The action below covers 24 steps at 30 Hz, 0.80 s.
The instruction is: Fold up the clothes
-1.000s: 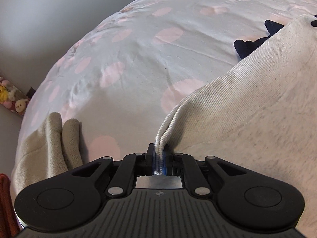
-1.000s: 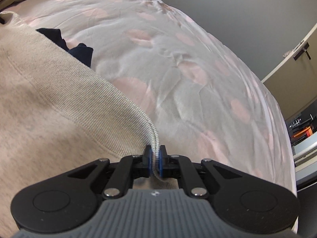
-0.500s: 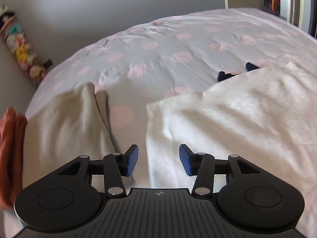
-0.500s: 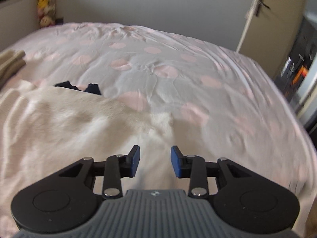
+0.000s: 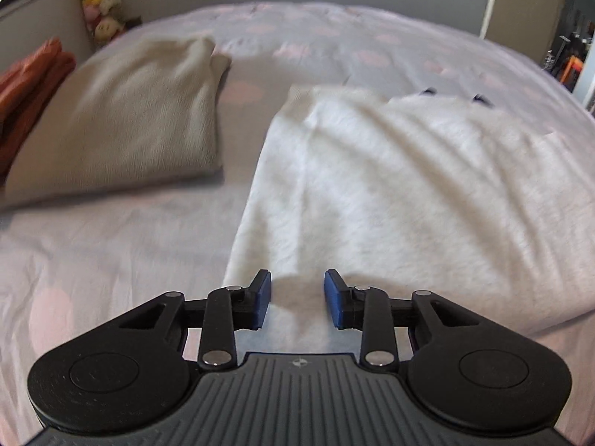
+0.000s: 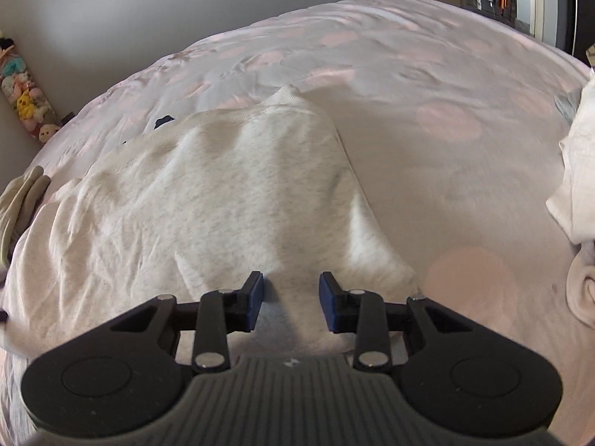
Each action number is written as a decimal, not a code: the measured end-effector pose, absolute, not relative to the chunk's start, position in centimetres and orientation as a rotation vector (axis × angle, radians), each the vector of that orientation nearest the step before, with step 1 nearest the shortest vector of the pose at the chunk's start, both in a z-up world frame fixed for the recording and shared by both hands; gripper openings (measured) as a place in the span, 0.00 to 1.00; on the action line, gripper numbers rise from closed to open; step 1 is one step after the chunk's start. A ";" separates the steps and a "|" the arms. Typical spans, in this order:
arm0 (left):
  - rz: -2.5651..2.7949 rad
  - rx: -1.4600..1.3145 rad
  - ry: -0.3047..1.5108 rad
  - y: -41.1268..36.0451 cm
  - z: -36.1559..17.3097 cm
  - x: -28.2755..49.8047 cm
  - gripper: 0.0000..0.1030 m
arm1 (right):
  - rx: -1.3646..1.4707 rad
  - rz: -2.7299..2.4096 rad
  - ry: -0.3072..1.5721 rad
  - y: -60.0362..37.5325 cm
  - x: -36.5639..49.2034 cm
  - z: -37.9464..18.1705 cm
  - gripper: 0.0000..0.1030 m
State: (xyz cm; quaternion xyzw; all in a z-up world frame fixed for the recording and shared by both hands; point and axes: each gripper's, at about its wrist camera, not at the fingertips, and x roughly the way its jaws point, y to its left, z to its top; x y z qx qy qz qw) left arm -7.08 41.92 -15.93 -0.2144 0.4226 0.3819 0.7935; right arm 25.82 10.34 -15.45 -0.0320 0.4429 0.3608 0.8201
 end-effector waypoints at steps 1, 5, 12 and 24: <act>0.825 -0.475 0.917 42.1 -16.5 -7.2 0.29 | -0.067 0.763 0.951 10.3 25.9 -15.7 0.34; 0.845 -0.423 0.956 41.6 -17.1 -6.6 0.30 | -0.105 0.753 0.960 10.7 25.7 -16.3 0.34; 0.880 -0.372 0.983 40.2 -16.5 -6.7 0.30 | -0.133 0.742 0.954 10.2 25.2 -16.0 0.31; 0.873 -0.264 0.777 39.1 -12.7 -5.7 0.56 | -0.131 0.716 0.881 10.5 24.8 -14.9 0.48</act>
